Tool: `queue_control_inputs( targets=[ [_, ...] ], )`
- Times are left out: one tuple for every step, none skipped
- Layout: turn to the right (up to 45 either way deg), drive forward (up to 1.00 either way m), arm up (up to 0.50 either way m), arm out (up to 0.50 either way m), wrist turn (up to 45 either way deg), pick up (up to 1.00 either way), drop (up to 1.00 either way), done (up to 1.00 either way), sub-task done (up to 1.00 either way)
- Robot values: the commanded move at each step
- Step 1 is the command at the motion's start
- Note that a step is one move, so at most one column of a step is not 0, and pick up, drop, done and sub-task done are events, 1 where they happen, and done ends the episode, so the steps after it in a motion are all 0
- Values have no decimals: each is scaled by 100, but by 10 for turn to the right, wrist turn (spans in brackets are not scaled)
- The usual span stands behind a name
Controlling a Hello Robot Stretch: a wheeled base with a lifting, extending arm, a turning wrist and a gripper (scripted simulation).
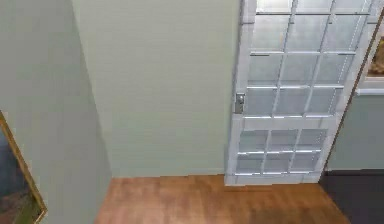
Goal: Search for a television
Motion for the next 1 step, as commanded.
queue_control_inputs(
  targets=[
    [450, 0, 0, 0, 0, 0, 0, 0, 0]
  ],
)
